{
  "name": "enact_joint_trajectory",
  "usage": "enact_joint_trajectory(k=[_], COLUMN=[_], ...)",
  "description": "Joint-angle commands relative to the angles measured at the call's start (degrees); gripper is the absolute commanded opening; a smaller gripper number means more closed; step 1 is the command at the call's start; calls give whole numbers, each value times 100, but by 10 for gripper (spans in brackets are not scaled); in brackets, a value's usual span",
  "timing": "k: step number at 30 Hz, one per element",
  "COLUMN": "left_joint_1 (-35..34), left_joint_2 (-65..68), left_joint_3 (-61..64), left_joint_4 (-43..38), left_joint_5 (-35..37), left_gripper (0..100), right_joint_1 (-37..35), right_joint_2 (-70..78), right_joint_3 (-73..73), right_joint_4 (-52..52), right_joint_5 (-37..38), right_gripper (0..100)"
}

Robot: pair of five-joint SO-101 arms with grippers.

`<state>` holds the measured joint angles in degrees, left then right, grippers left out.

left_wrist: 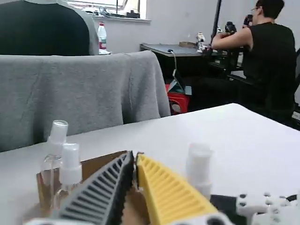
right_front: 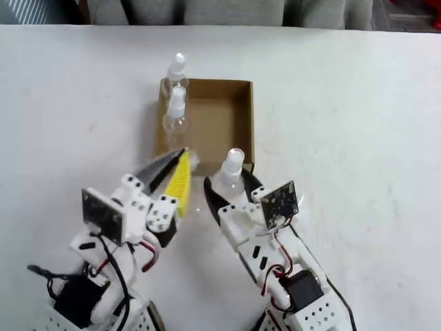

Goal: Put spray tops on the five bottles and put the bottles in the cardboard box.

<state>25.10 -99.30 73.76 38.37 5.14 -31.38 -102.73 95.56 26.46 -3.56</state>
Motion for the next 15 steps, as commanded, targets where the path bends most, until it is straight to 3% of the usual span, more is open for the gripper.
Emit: enact_joint_trajectory(k=[1,8,15], left_joint_1=[-470,-1156,-1727], left_joint_2=[-541,-567,-567], left_joint_3=[316,765,1556], left_joint_4=[9,18,-18], left_joint_5=[-343,-404,-404], left_gripper=[22,22,22], right_joint_1=[330,848,1051], right_joint_2=[-48,-40,-13], right_joint_3=[105,123,123], right_joint_4=[-444,-1130,-2440], right_joint_5=[62,26,79], right_gripper=[17,17,16])
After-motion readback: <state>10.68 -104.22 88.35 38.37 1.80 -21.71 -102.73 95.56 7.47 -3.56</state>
